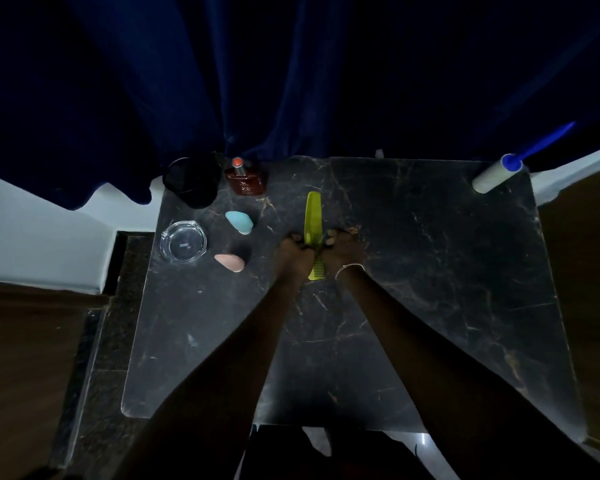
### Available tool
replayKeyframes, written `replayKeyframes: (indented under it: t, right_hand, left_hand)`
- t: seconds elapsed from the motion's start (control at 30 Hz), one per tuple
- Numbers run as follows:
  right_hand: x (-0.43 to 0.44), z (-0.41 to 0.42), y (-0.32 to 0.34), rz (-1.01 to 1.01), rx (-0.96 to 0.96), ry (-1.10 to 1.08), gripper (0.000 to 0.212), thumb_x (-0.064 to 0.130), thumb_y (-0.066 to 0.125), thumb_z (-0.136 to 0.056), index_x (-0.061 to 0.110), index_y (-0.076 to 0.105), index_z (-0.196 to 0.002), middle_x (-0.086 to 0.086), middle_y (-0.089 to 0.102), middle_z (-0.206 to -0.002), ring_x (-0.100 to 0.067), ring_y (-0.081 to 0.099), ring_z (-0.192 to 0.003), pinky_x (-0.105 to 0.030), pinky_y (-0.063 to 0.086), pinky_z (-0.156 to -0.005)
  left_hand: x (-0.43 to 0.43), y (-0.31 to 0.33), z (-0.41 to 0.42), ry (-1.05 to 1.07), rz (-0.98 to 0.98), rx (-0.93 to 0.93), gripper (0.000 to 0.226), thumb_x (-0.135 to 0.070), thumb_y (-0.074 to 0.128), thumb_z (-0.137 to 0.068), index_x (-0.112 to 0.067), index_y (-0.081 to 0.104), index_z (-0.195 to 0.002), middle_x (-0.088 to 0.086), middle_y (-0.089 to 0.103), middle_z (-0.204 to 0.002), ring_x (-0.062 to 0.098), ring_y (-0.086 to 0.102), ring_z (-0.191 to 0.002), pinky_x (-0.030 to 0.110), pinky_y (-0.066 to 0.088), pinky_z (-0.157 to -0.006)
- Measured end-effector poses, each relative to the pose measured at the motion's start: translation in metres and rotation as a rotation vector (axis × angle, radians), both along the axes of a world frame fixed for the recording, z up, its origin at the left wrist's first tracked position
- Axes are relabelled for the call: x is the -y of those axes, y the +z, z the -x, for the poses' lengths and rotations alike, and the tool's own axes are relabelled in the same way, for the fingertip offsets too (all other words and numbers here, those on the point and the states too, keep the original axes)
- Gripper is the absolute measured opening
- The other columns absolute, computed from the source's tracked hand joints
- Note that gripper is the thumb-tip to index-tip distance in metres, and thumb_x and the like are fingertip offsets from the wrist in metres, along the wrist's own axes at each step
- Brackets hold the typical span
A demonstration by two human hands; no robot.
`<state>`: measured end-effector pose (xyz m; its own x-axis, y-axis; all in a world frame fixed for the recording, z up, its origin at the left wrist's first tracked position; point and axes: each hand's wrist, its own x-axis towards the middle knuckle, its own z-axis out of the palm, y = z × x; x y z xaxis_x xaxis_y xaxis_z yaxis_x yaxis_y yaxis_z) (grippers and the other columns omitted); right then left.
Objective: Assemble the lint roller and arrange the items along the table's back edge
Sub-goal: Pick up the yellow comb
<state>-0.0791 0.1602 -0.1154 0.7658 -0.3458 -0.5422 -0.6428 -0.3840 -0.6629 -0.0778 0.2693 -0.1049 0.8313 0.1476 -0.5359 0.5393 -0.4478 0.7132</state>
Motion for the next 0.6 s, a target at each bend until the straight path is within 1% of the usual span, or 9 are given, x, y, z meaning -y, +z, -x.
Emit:
replayKeyframes:
  t: [0.1,0.17,0.23,0.3,0.33,0.4,0.47,0.5,0.6]
  right_hand:
    - [0.004,0.0,-0.002,-0.079,-0.003,-0.015,0.051,-0.003,0.077,-0.074,0.001,0.06,-0.122,-0.01,0.064,-0.095,-0.029,0.068,-0.101,-0.041,0.053,-0.097]
    - [0.009,0.0,-0.001,-0.145,0.014,-0.006,0.047,-0.012,0.078,-0.07,-0.01,0.062,-0.114,-0.017,0.065,-0.09,-0.031,0.068,-0.093,-0.048,0.056,-0.091]
    - [0.014,0.001,-0.001,-0.19,0.021,0.014,0.036,-0.016,0.076,-0.071,-0.017,0.066,-0.105,-0.027,0.071,-0.098,-0.032,0.07,-0.094,-0.05,0.057,-0.09]
    - [0.018,0.004,0.0,-0.217,-0.001,-0.008,0.027,-0.017,0.075,-0.072,-0.017,0.068,-0.099,-0.033,0.069,-0.108,-0.029,0.066,-0.094,-0.05,0.055,-0.094]
    - [0.021,0.006,0.001,-0.227,-0.017,-0.022,0.026,-0.018,0.073,-0.073,-0.016,0.067,-0.098,-0.031,0.068,-0.108,-0.028,0.064,-0.094,-0.05,0.054,-0.096]
    - [0.027,0.008,0.005,-0.245,0.014,-0.039,0.027,-0.021,0.069,-0.075,-0.021,0.065,-0.101,-0.021,0.067,-0.095,-0.024,0.062,-0.084,-0.045,0.054,-0.093]
    - [0.035,0.011,0.015,-0.238,0.097,-0.04,0.022,-0.021,0.066,-0.077,-0.023,0.065,-0.099,-0.015,0.065,-0.081,-0.021,0.06,-0.074,-0.037,0.054,-0.079]
    - [0.04,0.012,0.022,-0.186,0.157,-0.016,0.018,-0.018,0.065,-0.079,-0.018,0.068,-0.097,-0.015,0.067,-0.08,-0.02,0.061,-0.073,-0.036,0.053,-0.077]
    - [0.057,0.013,0.041,0.166,0.429,0.203,0.019,-0.005,0.059,-0.083,0.002,0.074,-0.092,-0.015,0.073,-0.094,-0.025,0.066,-0.087,-0.039,0.053,-0.086]
  left_hand:
    - [0.003,-0.002,-0.004,0.088,0.094,-0.032,0.022,0.01,0.058,-0.082,0.01,0.067,-0.101,0.032,0.07,-0.109,0.043,0.066,-0.109,0.047,0.052,-0.099]
    - [0.005,-0.003,-0.005,0.101,0.12,-0.037,0.019,0.011,0.057,-0.084,0.012,0.067,-0.101,0.034,0.07,-0.11,0.045,0.066,-0.11,0.051,0.051,-0.1]
    - [0.007,-0.001,-0.002,0.075,0.116,-0.052,0.018,0.008,0.057,-0.088,0.01,0.07,-0.1,0.033,0.07,-0.111,0.044,0.066,-0.11,0.051,0.052,-0.099]
    - [0.01,0.001,0.001,0.048,0.16,-0.083,0.02,0.005,0.054,-0.091,0.011,0.069,-0.102,0.037,0.068,-0.111,0.05,0.066,-0.109,0.055,0.054,-0.096]
    - [0.011,0.002,0.003,0.046,0.199,-0.107,0.022,0.0,0.052,-0.096,0.01,0.068,-0.107,0.038,0.067,-0.113,0.052,0.065,-0.109,0.058,0.055,-0.096]
    - [0.014,0.01,0.006,0.111,0.319,-0.179,0.03,-0.021,0.049,-0.107,0.002,0.065,-0.119,0.028,0.07,-0.113,0.042,0.069,-0.106,0.054,0.057,-0.097]
    - [0.015,0.023,0.008,0.241,0.478,-0.238,0.045,-0.044,0.043,-0.109,-0.004,0.064,-0.114,0.015,0.069,-0.098,0.029,0.067,-0.088,0.042,0.059,-0.082]
    - [0.013,0.028,0.008,0.295,0.544,-0.258,0.052,-0.052,0.04,-0.108,-0.005,0.063,-0.112,0.012,0.068,-0.094,0.025,0.066,-0.083,0.037,0.058,-0.076]
    - [0.0,0.043,0.001,0.312,0.735,-0.322,0.067,-0.063,0.04,-0.103,-0.002,0.066,-0.112,0.015,0.075,-0.094,0.024,0.074,-0.081,0.031,0.061,-0.07]
